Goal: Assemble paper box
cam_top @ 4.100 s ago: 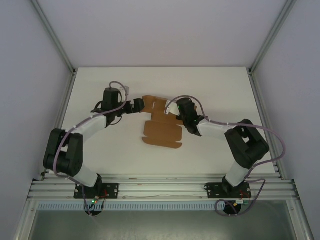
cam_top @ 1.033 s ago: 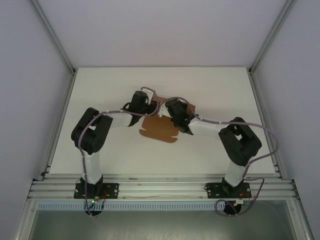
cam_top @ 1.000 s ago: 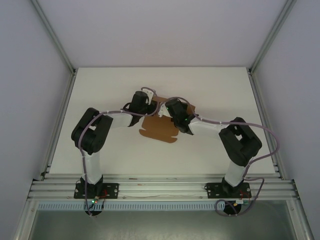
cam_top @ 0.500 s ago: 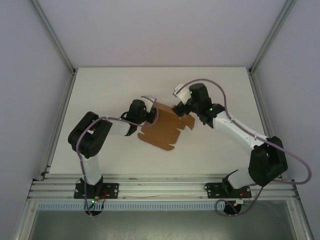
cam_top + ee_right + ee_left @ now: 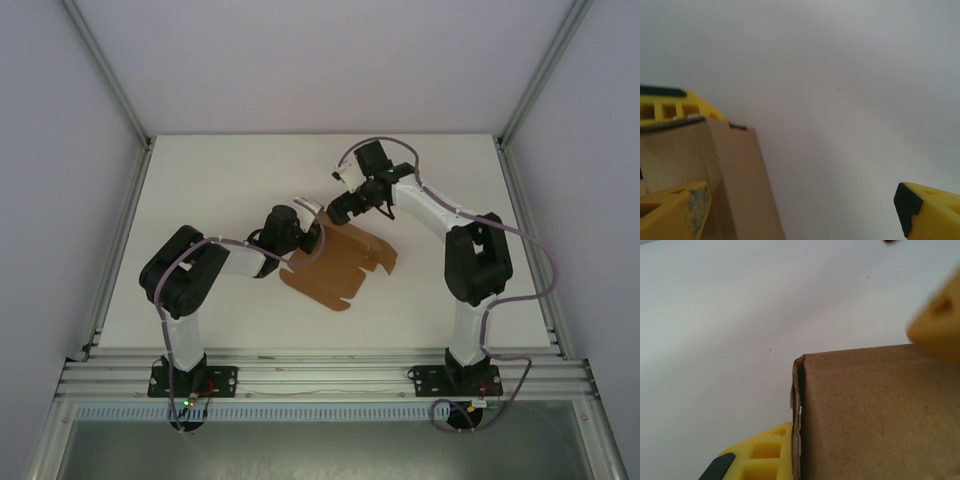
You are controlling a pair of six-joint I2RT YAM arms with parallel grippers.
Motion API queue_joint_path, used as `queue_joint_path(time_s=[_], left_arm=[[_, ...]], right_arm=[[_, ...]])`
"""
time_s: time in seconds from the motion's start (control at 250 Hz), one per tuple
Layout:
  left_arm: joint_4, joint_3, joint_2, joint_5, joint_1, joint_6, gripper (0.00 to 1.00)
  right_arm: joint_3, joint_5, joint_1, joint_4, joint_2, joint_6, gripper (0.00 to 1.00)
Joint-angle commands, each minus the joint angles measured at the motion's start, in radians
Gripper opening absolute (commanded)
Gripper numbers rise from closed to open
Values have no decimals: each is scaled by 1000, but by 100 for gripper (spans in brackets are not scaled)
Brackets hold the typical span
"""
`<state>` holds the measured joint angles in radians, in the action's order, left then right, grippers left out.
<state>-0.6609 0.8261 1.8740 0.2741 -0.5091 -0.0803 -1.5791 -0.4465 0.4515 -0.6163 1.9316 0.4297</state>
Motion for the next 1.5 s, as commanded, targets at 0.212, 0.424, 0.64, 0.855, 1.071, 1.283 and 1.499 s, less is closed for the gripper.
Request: queue_joint_path(time_s=[0.212,0.424,0.64,0.855,1.071,1.283,1.499], left_arm=[[-32,-21,25,-2,-3,-3,0],[-41,-38,17,-58,-2,37,22],[-31,-26,28,-91,-2,71,24],[-103,11,79,-117,-2,130,14],[-41,48,100,-285,-34,174,0],[57,71,107,-600,-75,152,0],[86,31,-26,-511,-77,205,0]], right_arm=[[-10,-15,1,-88,70,4,94],[45,-22,1,-75,83,1,92],[57,-36,1,-68,82,-17,92],[41,-31,1,-91,110,-81,91],[65,-57,2,-103,103,-154,90],[108,-17,2,-58,68,-276,91],[103,136,-6,7,-51,-342,100]])
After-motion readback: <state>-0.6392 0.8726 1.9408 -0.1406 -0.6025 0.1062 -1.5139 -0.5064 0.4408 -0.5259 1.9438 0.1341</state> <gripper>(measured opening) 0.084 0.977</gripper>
